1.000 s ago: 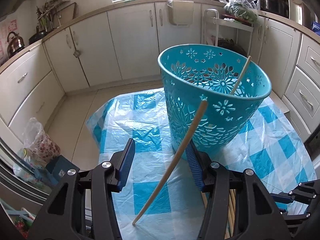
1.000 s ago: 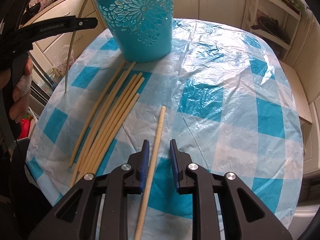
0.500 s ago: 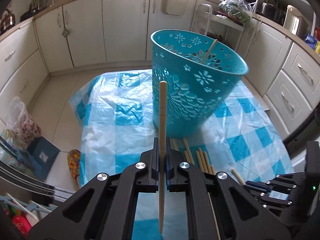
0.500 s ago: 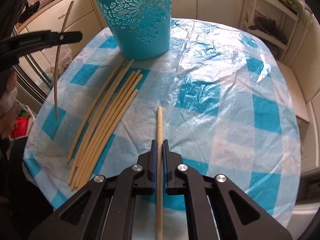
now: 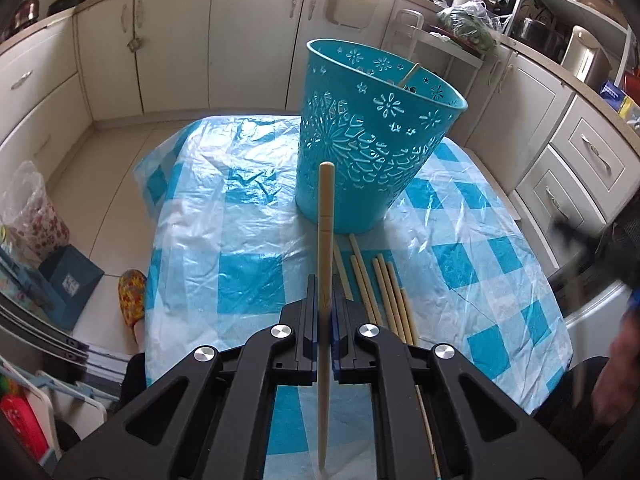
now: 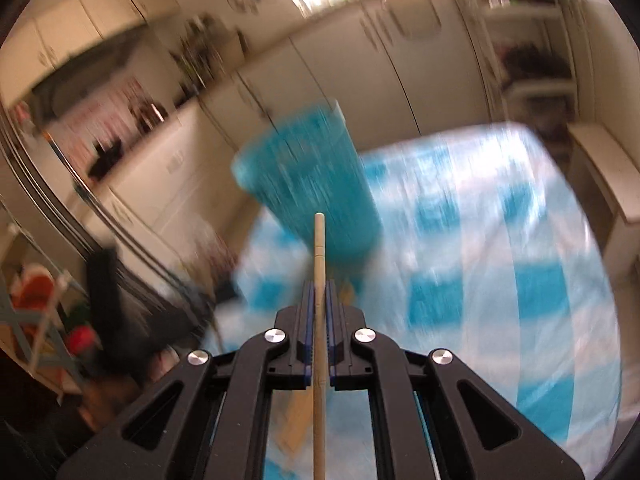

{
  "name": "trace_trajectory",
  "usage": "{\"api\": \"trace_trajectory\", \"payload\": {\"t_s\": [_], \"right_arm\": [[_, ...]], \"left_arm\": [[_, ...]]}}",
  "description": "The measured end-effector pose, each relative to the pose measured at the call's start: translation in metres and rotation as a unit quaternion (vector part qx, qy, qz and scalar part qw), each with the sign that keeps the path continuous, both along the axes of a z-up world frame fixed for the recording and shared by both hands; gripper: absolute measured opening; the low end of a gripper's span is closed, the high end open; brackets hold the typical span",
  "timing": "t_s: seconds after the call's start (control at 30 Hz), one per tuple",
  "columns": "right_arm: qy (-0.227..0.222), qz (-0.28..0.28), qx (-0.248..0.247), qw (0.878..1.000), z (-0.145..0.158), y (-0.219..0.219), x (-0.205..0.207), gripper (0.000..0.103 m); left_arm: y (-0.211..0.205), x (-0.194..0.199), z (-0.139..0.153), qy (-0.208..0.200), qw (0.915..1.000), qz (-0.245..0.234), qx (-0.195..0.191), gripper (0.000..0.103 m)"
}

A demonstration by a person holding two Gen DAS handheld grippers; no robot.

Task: Organize utensils
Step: 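Grasp another stick with the left gripper while the right gripper carries its stick over the basket, then open the right gripper above the basket to drop its stick inside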

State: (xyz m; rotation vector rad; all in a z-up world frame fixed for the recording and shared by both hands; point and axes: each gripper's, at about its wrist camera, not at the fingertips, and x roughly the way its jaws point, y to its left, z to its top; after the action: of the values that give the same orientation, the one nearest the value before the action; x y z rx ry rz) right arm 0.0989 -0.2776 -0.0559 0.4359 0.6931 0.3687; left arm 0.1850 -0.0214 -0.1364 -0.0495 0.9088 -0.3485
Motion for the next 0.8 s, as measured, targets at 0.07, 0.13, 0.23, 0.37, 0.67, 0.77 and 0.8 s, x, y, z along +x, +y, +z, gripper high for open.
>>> {"api": "trace_trajectory", "payload": {"t_s": [0.07,0.13,0.23,0.37,0.67,0.77,0.8], "right_arm": [[-0.04,-0.006,0.009,0.999,0.024,0.005,0.015,0.006],[-0.079,-0.017,0.017,0.997,0.048,0.009,0.035,0.006],[-0.129,-0.047,0.014,0.99,0.07,0.022,0.065,0.006],[-0.173,-0.1,0.004,0.98,0.077,0.029,0.098,0.006],[-0.169,-0.147,-0.042,0.974,0.045,0.047,0.134,0.006],[-0.152,-0.118,-0.068,0.979,0.035,0.059,0.133,0.006],[-0.147,-0.111,-0.07,0.98,0.032,0.061,0.132,0.006]], "left_arm": [[0.0,-0.001,-0.001,0.001,1.0,0.0,-0.005,0.005],[0.0,-0.002,-0.002,0.001,1.0,0.0,-0.009,0.005],[-0.001,-0.002,-0.004,0.003,0.9999,0.0,-0.017,0.005],[0.001,-0.003,-0.005,0.007,0.9996,0.002,-0.027,0.005],[0.004,-0.005,-0.005,0.006,0.999,0.002,-0.045,0.005],[0.006,-0.004,-0.005,0.004,0.9988,0.003,-0.049,0.005],[0.007,-0.004,-0.004,0.003,0.9987,0.004,-0.05,0.005]]}}
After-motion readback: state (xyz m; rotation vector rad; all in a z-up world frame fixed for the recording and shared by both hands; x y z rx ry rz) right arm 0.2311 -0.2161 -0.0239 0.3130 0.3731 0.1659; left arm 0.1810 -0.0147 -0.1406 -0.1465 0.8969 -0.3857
